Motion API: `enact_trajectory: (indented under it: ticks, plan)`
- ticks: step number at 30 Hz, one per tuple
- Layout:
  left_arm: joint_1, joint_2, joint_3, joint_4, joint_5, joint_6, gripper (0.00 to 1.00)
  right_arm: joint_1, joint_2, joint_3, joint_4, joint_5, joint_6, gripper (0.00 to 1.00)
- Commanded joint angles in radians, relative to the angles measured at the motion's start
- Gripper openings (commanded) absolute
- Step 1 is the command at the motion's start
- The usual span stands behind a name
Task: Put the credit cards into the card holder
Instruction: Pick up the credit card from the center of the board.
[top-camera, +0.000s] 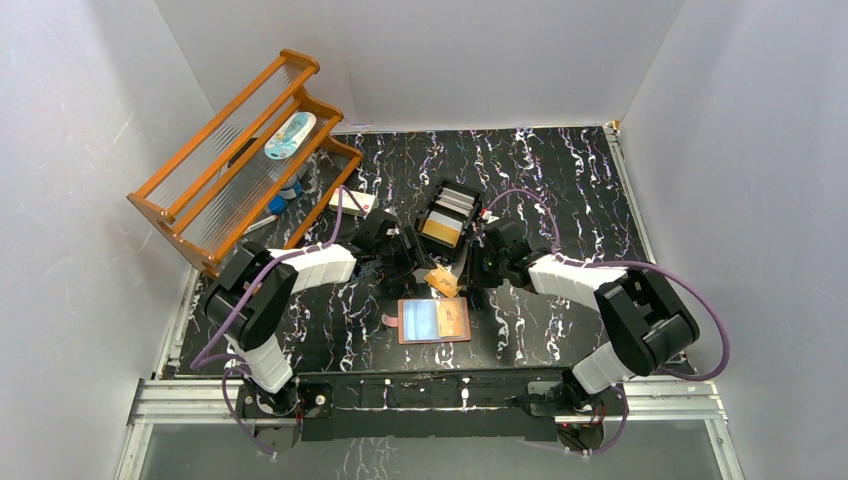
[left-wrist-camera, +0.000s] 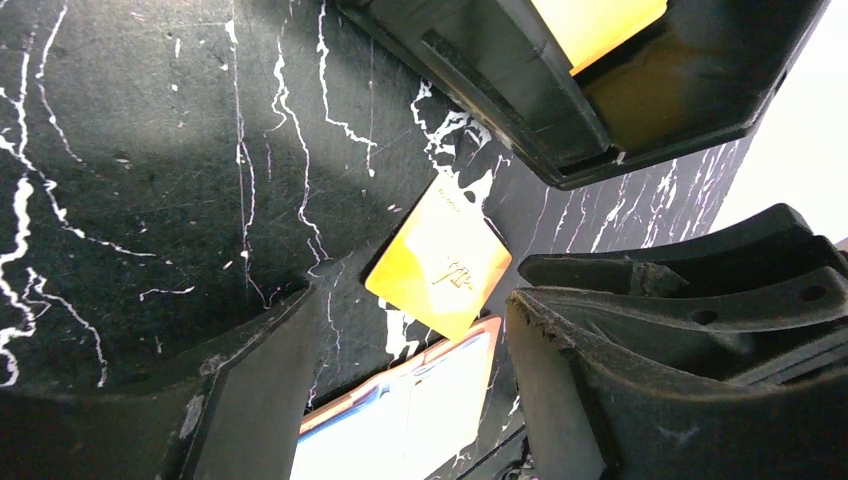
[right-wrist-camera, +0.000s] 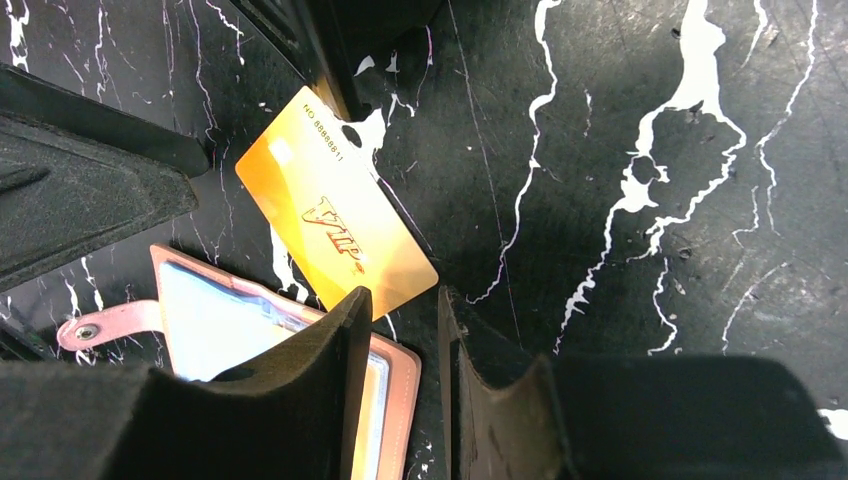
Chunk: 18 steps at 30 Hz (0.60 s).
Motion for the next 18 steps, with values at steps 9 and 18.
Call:
enact_trajectory:
  ticks: [9,18]
  plan:
    - [-0.036,0.016,0.005,0.062,0.050,-0.031,0.66,-0.004,0.043,-0.022,0.076,-0.032,0.008,0.36]
    - [-0.049,0.013,0.000,0.124,0.079,-0.048,0.65,-0.004,0.052,-0.055,0.095,-0.045,0.018,0.34]
